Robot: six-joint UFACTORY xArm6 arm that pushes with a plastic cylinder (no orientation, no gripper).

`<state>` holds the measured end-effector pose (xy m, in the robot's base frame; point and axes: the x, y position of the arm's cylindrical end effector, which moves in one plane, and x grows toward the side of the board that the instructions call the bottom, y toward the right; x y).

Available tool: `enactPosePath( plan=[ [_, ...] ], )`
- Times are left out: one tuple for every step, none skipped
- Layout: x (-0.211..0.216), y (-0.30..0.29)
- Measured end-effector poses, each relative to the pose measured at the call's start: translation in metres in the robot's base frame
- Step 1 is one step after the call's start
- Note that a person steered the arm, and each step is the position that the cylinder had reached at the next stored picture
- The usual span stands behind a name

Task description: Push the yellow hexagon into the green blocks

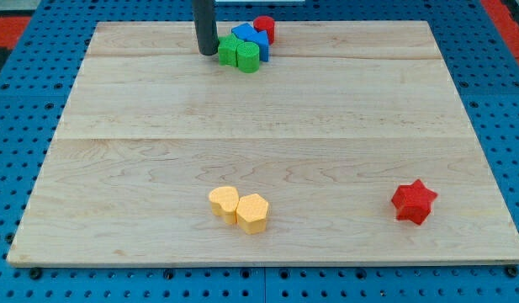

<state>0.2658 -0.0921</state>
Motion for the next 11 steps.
enactPosePath(
  plan=[
    [0.022,-0.103],
    [0.046,-0.16],
    [0.051,-0.195],
    [0.051,-0.213],
    [0.052,-0.213],
    [0.052,-0.213],
    [0.032,-0.174],
    [0.065,-0.121],
    [0.088,0.004],
    [0.154,0.102],
    [0.191,0.168]
  ],
)
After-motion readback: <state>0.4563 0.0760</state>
